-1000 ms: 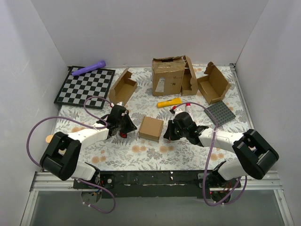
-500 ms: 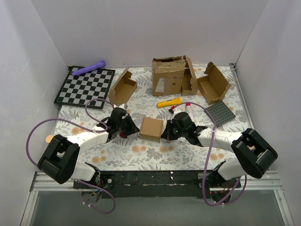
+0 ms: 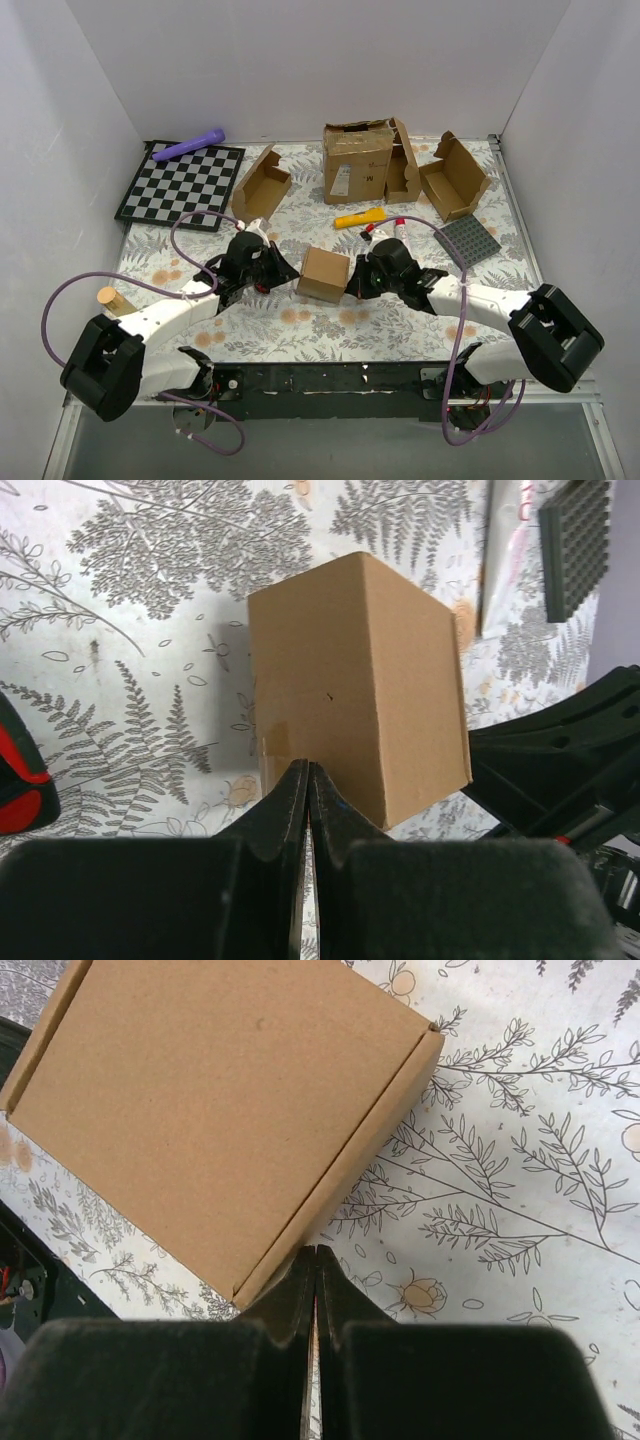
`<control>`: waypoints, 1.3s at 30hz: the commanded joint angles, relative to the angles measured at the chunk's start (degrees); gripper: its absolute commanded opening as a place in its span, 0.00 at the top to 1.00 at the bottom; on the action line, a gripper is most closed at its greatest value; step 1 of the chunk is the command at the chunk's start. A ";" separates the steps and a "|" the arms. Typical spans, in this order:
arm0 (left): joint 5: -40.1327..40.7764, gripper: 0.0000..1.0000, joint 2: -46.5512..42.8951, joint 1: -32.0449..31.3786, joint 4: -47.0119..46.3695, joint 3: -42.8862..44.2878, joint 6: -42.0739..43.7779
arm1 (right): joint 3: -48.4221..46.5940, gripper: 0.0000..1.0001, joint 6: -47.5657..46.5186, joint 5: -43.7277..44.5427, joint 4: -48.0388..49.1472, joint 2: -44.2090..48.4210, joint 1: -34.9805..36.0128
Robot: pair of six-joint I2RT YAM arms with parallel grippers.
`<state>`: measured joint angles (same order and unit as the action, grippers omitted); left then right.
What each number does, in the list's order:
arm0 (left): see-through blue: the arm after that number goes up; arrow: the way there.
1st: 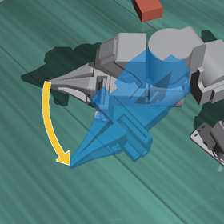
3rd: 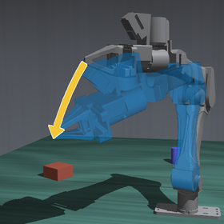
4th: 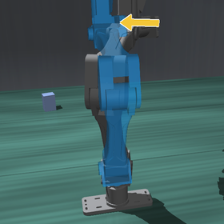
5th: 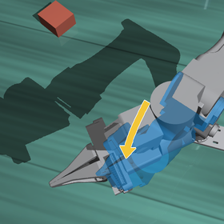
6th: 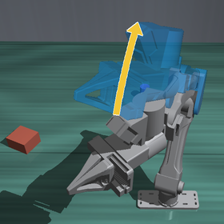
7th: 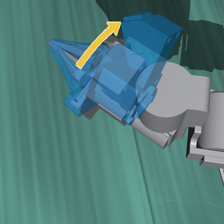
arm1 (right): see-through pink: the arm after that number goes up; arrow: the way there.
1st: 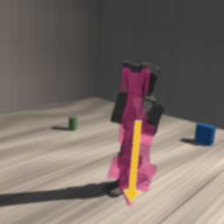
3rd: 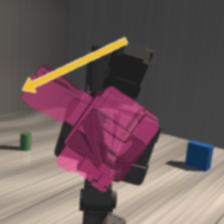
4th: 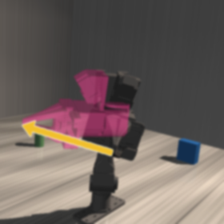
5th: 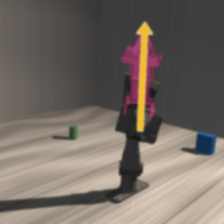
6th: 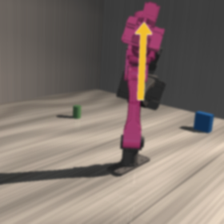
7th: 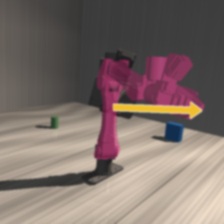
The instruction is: Unpack the express box
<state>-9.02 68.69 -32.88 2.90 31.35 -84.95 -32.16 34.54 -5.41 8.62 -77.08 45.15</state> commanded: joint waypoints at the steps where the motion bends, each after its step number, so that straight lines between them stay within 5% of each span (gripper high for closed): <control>1: -1.97 1.00 -3.73 -1.39 -0.17 0.99 -1.10 | -3.35 0.99 0.70 0.13 1.14 4.82 1.08; 39: 1.98 1.00 -4.70 -2.27 1.86 5.47 -1.19 | -8.27 0.99 0.08 5.67 -4.76 7.91 1.17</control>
<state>-5.45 67.79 -34.35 9.04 36.14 -85.93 -39.99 34.57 2.17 -2.02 -71.90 45.41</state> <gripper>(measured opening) 0.009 0.023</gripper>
